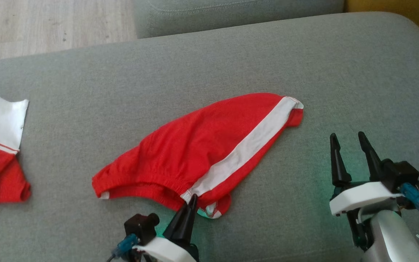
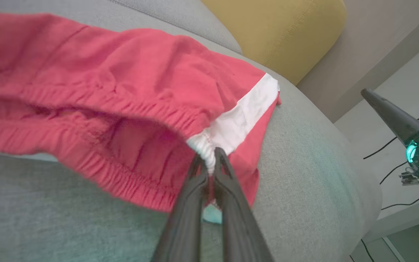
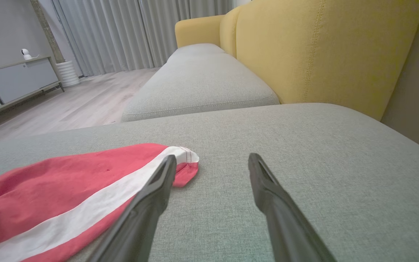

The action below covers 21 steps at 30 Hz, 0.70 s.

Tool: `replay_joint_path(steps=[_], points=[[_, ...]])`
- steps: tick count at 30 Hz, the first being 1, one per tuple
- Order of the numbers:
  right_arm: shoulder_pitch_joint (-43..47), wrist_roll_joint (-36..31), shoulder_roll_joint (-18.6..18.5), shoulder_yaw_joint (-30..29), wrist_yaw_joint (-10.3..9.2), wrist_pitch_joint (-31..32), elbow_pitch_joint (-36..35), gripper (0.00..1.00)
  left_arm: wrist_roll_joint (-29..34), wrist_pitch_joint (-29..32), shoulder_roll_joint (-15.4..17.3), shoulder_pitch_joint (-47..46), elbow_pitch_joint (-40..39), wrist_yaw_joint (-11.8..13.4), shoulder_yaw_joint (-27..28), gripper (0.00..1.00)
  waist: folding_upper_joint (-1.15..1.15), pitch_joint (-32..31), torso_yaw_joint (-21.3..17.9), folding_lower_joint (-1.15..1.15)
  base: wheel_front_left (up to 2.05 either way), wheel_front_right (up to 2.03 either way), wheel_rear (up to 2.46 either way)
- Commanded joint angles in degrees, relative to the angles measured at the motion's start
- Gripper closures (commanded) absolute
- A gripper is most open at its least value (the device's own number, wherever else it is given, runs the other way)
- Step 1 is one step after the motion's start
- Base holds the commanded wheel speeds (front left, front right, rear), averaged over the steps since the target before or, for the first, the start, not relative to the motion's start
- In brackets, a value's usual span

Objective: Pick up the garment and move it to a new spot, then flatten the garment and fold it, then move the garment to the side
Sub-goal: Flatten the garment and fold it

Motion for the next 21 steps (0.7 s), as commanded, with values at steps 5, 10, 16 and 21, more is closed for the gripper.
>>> replay_joint_path(steps=[5,10,16,21], points=[[-1.6,0.7,0.2,0.1,0.37,-0.4,-1.1,0.0,1.6,-0.3,0.6,-1.0,-1.7,0.1,3.6,1.0,0.0,-1.4,1.4,-0.01,0.0,0.0,0.0],[-0.7,1.5,0.7,0.5,0.37,-0.4,-0.9,0.0,4.9,-0.3,2.8,2.0,-2.5,0.1,10.4,1.0,0.0,-3.7,2.7,-0.01,0.0,0.0,0.0],[-0.2,2.3,1.0,1.4,0.37,-0.4,-0.6,0.0,8.8,-0.3,4.8,3.3,-2.8,0.1,19.1,1.0,0.0,-4.7,3.3,-0.01,0.0,0.0,0.0],[-0.3,2.7,1.1,2.5,0.37,-0.4,0.0,0.0,10.9,-0.3,5.2,2.0,-1.7,0.1,20.8,0.61,0.0,-4.5,3.1,-0.01,0.0,0.0,0.0]])
